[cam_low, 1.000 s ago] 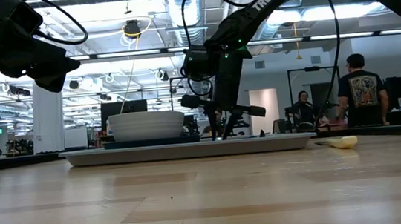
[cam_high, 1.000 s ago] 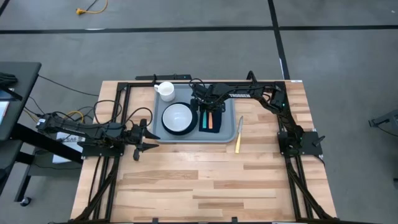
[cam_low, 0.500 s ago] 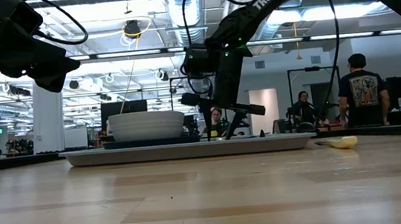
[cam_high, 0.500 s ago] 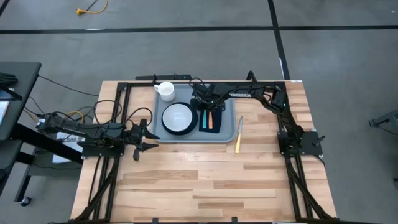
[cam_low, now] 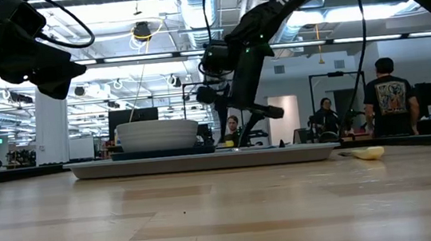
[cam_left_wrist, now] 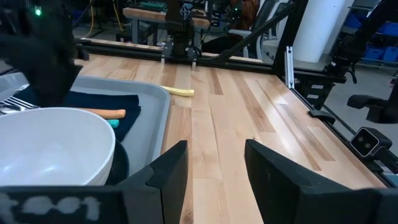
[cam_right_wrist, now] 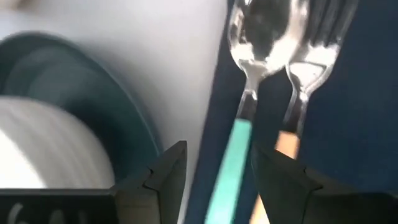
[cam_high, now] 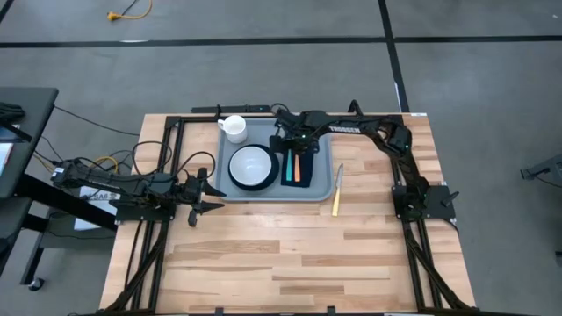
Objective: Set up tray
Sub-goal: Put the yellow knife on the right side of the orange fork
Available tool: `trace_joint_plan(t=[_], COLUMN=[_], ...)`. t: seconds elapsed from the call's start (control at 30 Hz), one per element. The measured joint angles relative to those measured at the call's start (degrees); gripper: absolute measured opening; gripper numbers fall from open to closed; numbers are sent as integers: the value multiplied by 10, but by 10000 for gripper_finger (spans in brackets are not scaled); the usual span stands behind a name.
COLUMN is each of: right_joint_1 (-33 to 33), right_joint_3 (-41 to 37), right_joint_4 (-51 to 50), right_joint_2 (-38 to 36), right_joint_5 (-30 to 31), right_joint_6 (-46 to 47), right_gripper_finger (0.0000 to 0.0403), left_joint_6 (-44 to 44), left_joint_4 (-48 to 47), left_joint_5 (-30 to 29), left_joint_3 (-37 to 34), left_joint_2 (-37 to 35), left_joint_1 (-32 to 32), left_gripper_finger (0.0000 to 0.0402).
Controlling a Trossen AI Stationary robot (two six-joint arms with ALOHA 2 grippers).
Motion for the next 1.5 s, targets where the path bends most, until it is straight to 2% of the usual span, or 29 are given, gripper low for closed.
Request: trace_joint_plan(t=[0.13, 0.23, 0.33, 0.53, 0.67, 0.77, 0.87, 0.97, 1.13, 1.3, 1.5], right_joint_1=[-1, -1, 3, 27, 57, 75, 85, 91, 95, 112, 159], right_joint_3=[-1, 1, 0, 0, 0, -2, -18, -55, -160, -323, -511], right_joint_4=[-31, -58, -120, -313, -421, -460, -451, -449, -420, -300, -136], right_joint_2=[-26, -58, -95, -168, -183, -179, -180, -187, -233, -344, -486], right_joint_5=[-14, 15, 67, 171, 179, 151, 115, 104, 100, 74, 71], right_joint_6=[-20, -21, -21, 13, 23, 15, -3, -5, 13, 77, 250], right_gripper_finger=[163, 160, 160, 158, 154, 151, 148, 145, 142, 137, 132], left_joint_6=[0, 0, 0, 3, 3, 3, 3, -2, -3, -3, -4], left_joint_4=[-1, -2, -2, -3, -2, -2, -2, -2, -8, -11, -12], left_joint_5=[0, 1, 7, 7, 7, 7, 8, 11, 11, 11, 8], left_joint_3=[0, 0, 0, 0, 0, 0, 0, 0, 0, 0, 0], left_joint_2=[0, 0, 0, 0, 0, 0, 0, 0, 0, 0, 0], left_joint_1=[0, 0, 0, 0, 0, 0, 0, 0, -1, -9, -15], left_gripper_finger=[148, 148, 148, 148, 148, 148, 148, 148, 148, 148, 148])
